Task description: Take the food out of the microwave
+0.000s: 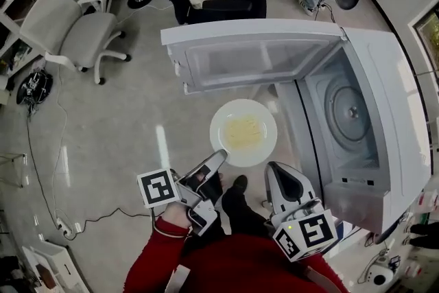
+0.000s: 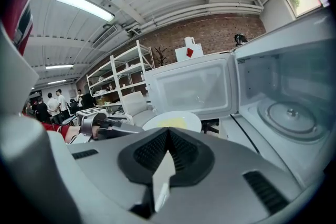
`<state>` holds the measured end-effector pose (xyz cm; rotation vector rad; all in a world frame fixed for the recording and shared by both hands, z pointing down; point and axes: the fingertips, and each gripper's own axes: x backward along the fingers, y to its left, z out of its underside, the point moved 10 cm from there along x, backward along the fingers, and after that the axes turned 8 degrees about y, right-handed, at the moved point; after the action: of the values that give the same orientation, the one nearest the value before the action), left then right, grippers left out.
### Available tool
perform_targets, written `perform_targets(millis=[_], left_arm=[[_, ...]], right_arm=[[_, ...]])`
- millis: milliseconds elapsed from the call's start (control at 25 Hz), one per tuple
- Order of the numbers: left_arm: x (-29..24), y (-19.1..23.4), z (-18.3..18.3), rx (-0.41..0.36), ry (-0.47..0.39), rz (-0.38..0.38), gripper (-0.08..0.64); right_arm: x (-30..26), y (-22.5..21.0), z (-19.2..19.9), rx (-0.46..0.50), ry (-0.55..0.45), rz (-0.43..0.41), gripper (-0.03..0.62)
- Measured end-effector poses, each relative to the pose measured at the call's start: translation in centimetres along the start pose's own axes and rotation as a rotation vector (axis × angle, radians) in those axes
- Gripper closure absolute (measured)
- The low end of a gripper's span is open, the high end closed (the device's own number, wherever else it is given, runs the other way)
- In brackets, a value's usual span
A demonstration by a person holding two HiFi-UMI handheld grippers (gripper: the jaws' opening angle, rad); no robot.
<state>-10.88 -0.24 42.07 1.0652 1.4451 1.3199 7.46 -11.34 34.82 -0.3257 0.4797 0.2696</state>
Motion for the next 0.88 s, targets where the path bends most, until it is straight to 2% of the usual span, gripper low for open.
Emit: perform_targets(millis=[880], left_arm=[[16.6, 0.5, 0.2, 0.025, -0.391, 0.001, 0.543]], right_arm=[[-5.2, 10.6, -1.0, 0.176, 0.071, -0.255, 0.581]])
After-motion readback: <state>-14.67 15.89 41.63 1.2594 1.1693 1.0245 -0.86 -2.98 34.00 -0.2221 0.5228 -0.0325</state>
